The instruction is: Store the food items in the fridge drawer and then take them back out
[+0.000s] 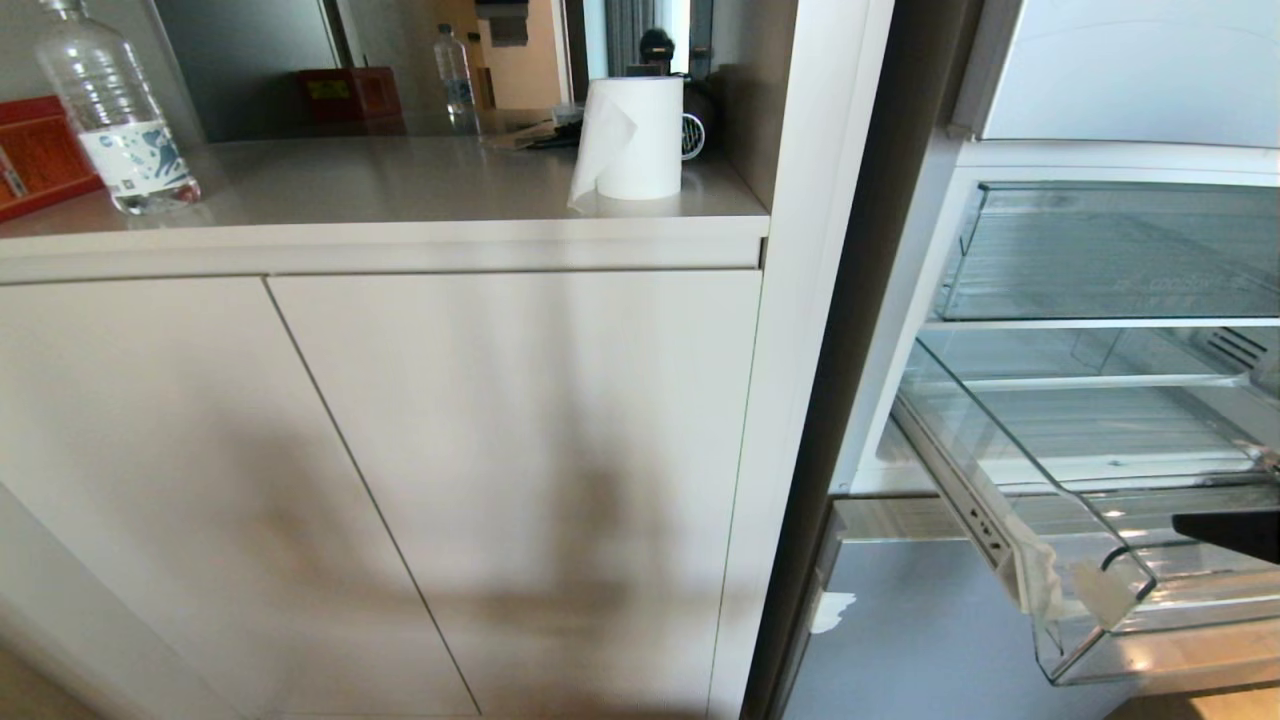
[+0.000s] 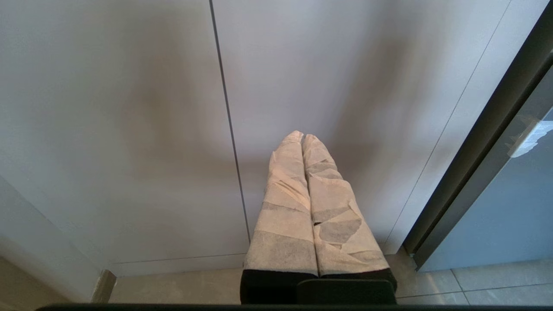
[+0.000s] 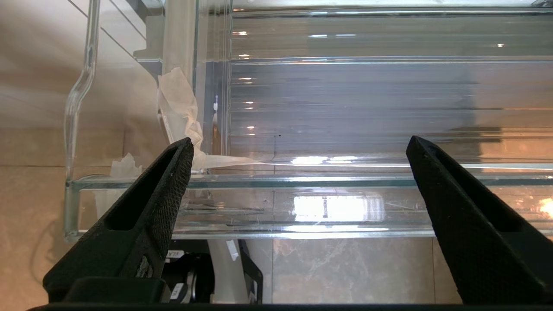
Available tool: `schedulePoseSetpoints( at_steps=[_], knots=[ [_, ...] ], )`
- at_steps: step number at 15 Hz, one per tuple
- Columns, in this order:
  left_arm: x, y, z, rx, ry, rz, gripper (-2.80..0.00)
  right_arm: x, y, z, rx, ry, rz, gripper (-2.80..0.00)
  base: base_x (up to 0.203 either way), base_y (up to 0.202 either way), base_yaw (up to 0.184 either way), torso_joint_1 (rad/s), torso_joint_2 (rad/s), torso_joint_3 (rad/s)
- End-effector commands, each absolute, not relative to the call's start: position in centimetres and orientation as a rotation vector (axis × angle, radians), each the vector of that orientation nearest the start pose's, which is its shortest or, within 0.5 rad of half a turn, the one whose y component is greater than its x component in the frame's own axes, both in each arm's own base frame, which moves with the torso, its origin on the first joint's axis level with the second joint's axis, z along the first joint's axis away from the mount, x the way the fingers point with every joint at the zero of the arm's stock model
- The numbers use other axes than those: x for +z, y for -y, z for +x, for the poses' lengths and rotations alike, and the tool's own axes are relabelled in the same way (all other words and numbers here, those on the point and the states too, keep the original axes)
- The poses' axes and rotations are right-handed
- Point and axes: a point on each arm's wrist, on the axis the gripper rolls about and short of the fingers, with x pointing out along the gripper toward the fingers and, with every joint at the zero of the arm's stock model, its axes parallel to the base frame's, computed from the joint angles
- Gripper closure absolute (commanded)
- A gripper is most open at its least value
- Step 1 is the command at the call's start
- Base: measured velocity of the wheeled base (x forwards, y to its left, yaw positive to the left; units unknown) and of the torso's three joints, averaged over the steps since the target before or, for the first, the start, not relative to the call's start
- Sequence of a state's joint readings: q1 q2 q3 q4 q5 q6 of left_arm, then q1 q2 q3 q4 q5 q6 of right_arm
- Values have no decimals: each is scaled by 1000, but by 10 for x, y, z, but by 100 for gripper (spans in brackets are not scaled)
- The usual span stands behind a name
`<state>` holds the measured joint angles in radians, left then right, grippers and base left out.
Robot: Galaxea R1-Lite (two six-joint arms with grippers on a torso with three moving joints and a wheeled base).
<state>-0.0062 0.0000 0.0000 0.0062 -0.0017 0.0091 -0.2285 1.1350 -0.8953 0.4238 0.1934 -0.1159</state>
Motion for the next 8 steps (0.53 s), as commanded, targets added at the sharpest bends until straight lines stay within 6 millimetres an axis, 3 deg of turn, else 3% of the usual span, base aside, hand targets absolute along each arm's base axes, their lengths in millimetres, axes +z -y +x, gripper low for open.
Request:
schedulePoseSetpoints(
  at_steps=[1, 3, 7, 8],
  knots=[
    [75, 0, -23, -8, -6, 9, 0, 246, 28, 138, 4, -627, 24, -280, 0, 0, 0, 0, 0, 0],
    [75, 0, -23, -8, -6, 9, 0, 256, 27, 136, 5, -574, 26, -280, 0, 0, 0, 0, 0, 0],
    [75, 0, -23, -8, -6, 9, 0, 278, 18, 99, 7, -414, 19, -280, 0, 0, 0, 0, 0, 0],
    [75, 0, -23, -8, -6, 9, 0, 281, 15, 85, 7, -370, 9, -113, 0, 0, 0, 0, 0, 0]
  ],
)
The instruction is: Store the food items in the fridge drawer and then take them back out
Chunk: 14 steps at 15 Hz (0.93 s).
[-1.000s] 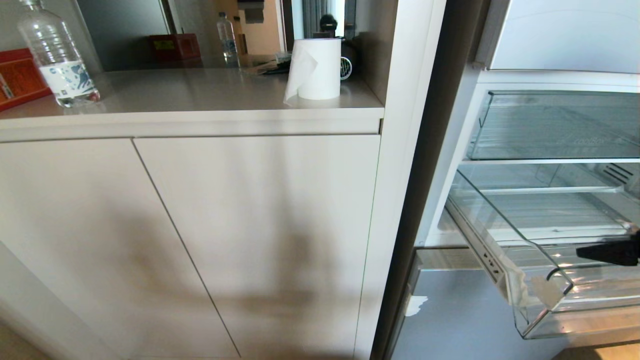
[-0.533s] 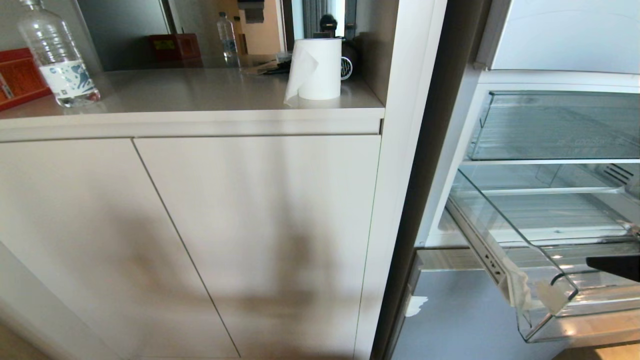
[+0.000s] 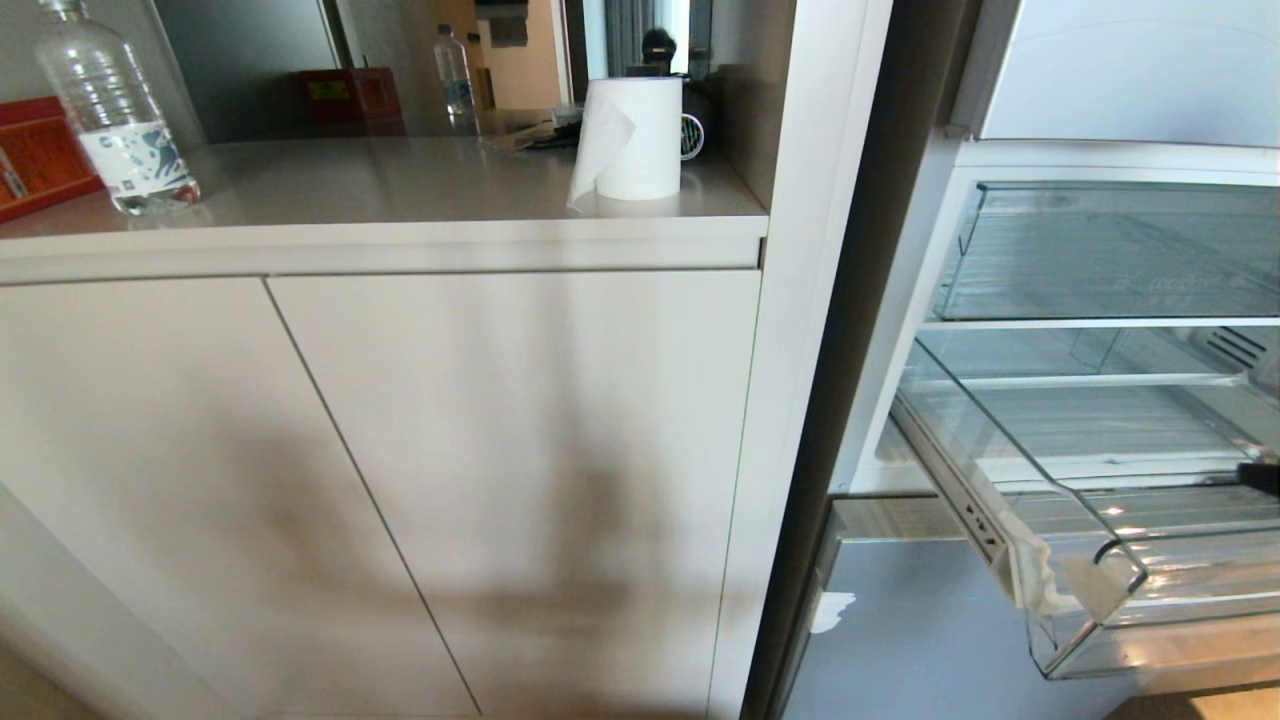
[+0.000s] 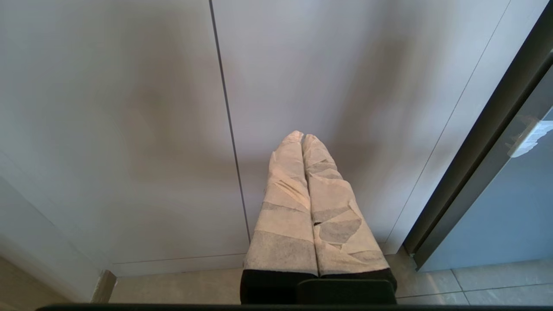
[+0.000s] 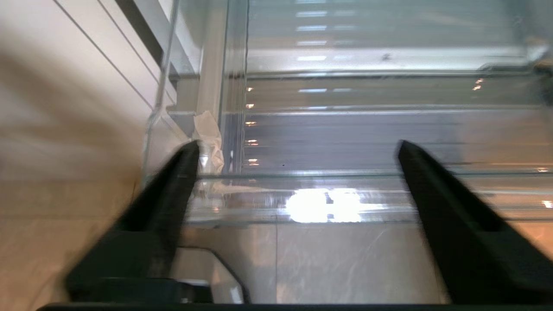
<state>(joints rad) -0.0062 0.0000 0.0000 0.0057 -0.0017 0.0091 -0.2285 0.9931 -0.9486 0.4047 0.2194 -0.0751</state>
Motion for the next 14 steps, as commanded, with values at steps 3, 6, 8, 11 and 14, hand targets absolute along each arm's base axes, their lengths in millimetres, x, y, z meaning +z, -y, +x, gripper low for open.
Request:
schedulePoseSetpoints(
  at_steps=[3, 6, 8, 11, 14],
  knots=[
    [75, 0, -23, -8, -6, 9, 0, 277, 5, 45, 28, -266, -13, 0, 0, 0, 0, 0, 0, 0],
    [75, 0, -23, -8, -6, 9, 0, 249, -2, 20, 69, -255, -3, 0, 0, 0, 0, 0, 0, 0],
    [75, 0, -23, -8, -6, 9, 0, 227, -3, 18, 90, -276, 4, 0, 0, 0, 0, 0, 0, 0],
    [75, 0, -23, -8, -6, 9, 0, 189, -2, 23, 100, -250, -13, 0, 0, 0, 0, 0, 0, 0],
    [75, 0, -23, -8, -6, 9, 0, 165, -4, 20, 161, -222, -36, 0, 0, 0, 0, 0, 0, 0]
  ],
)
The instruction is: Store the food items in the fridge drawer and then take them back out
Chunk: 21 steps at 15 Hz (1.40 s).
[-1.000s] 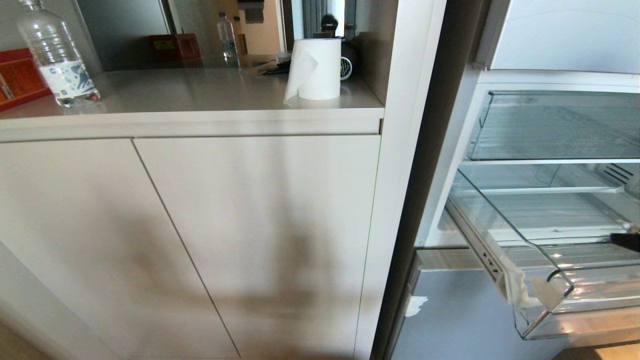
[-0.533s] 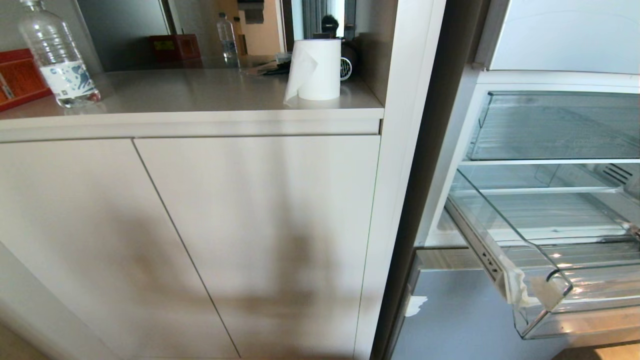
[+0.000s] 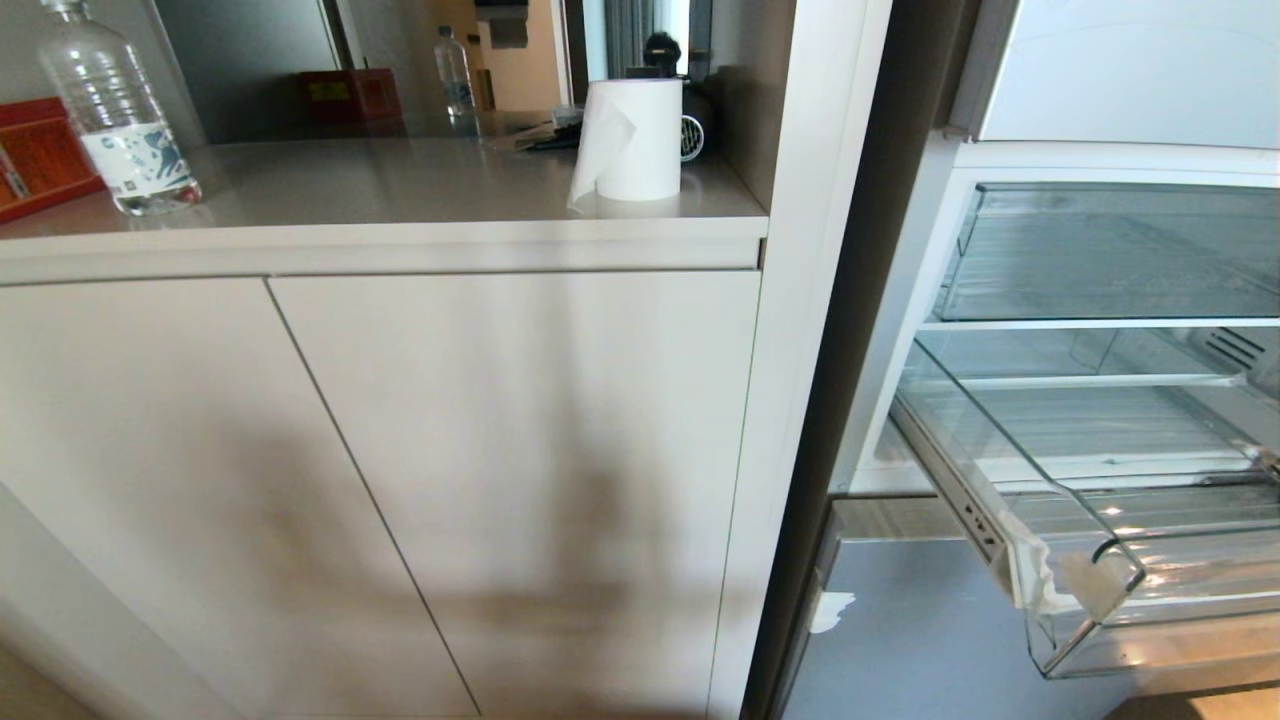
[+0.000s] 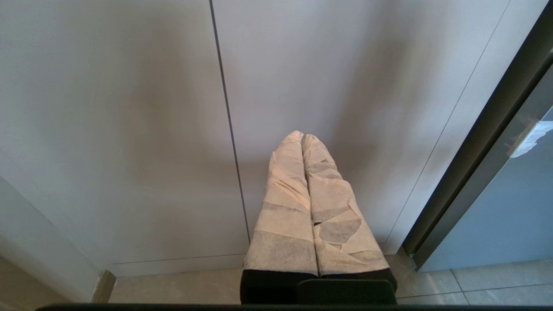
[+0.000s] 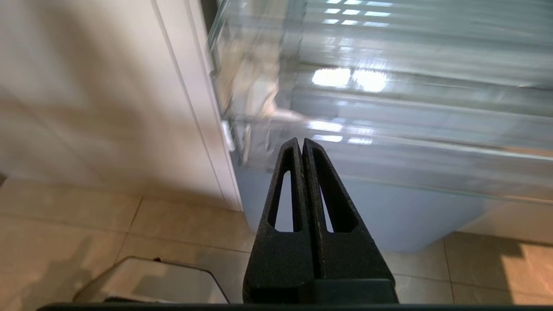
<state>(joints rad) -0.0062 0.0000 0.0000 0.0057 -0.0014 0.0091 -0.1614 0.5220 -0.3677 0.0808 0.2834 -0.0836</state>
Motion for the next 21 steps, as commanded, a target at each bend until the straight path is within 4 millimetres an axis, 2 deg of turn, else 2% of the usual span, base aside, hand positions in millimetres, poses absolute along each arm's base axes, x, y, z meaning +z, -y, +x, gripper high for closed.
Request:
schedulePoseSetpoints(
  at_steps=[1, 4, 6, 9, 17, 21],
  knots=[
    [75, 0, -23, -8, -6, 9, 0, 156, -4, 14, 161, -184, -61, 0, 0, 0, 0, 0, 0, 0],
    [75, 0, -23, -8, -6, 9, 0, 127, -4, -7, 126, -50, -141, 0, 0, 0, 0, 0, 0, 0],
    [75, 0, -23, -8, -6, 9, 0, 100, -3, -18, 105, 12, -180, 0, 0, 0, 0, 0, 0, 0],
    [75, 0, -23, -8, -6, 5, 0, 77, -2, -24, 56, 19, -139, 0, 0, 0, 0, 0, 0, 0],
    [75, 0, -23, -8, -6, 5, 0, 75, -1, -23, 48, -2, -103, 0, 0, 0, 0, 0, 0, 0],
    [75, 0, -23, -8, -6, 5, 0, 75, -1, -23, 48, -2, -97, 0, 3, 6, -139, 2, 3, 0]
  ],
)
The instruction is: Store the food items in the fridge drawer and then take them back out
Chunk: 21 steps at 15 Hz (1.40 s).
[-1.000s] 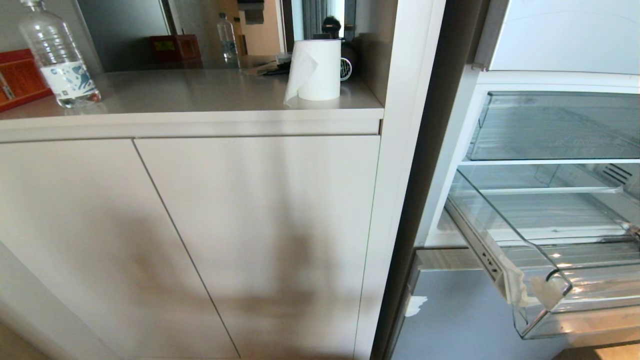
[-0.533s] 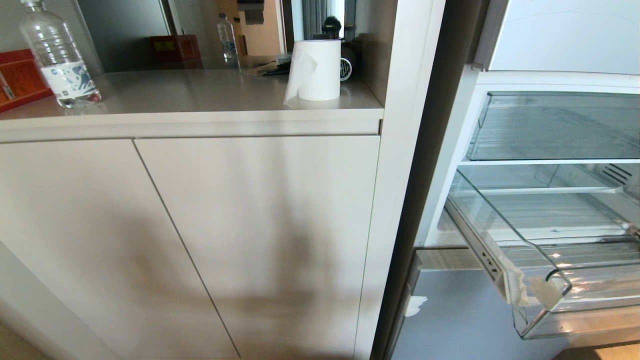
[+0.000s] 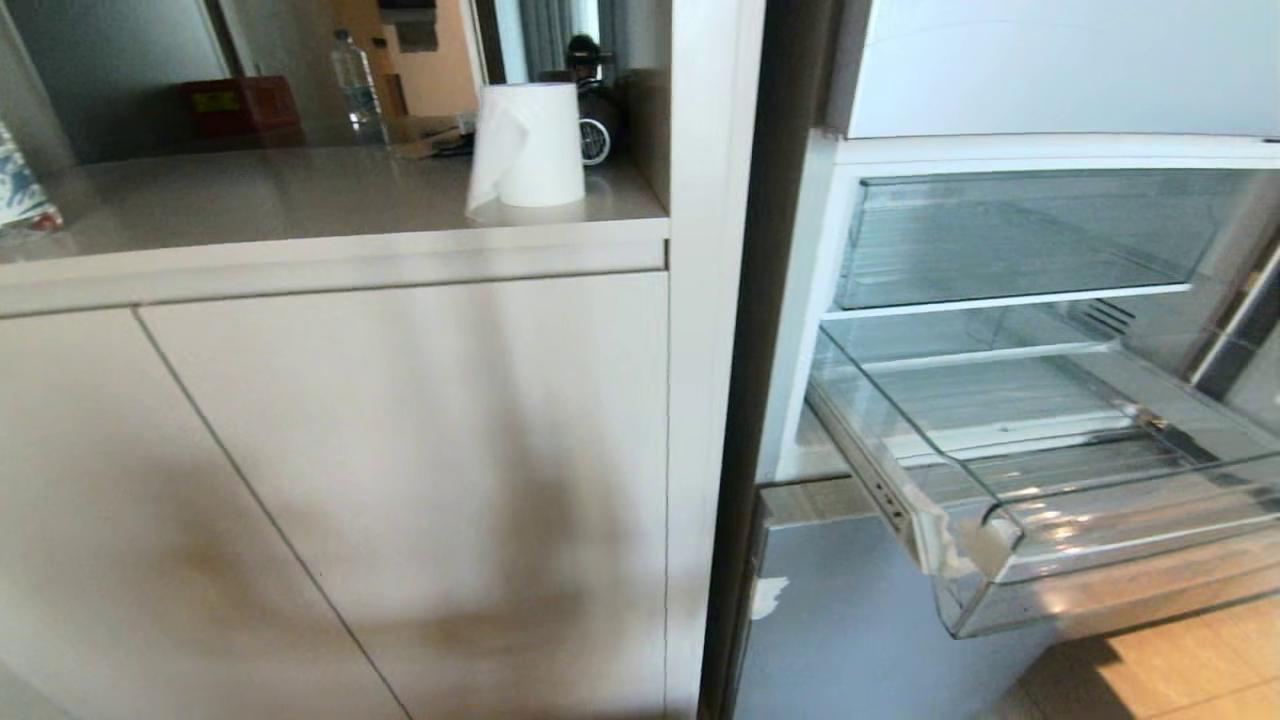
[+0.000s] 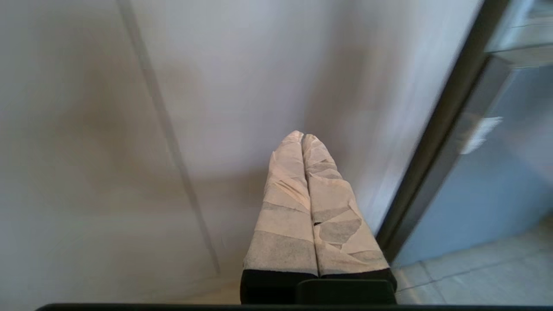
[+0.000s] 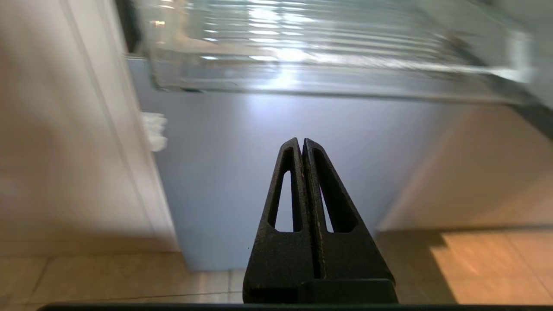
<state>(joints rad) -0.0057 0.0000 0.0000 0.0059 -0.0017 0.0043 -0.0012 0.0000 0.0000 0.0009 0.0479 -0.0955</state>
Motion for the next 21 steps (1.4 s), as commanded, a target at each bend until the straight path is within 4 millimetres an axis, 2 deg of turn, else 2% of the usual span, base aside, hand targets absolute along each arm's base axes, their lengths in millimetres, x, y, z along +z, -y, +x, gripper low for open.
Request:
schedulePoseSetpoints(
  at_steps=[1, 16, 21],
  knots=[
    [75, 0, -23, -8, -6, 5, 0, 75, -1, -23, 47, -2, -95, 0, -1, 9, -177, 4, 4, -2],
    [75, 0, -23, -8, -6, 5, 0, 75, -1, -23, 37, 0, -63, 0, 2, 9, -174, 2, 2, 4],
    [75, 0, -23, -8, -6, 6, 0, 79, 0, -19, 16, -42, -52, 0, 0, 4, -45, 1, 1, 0]
  ],
)
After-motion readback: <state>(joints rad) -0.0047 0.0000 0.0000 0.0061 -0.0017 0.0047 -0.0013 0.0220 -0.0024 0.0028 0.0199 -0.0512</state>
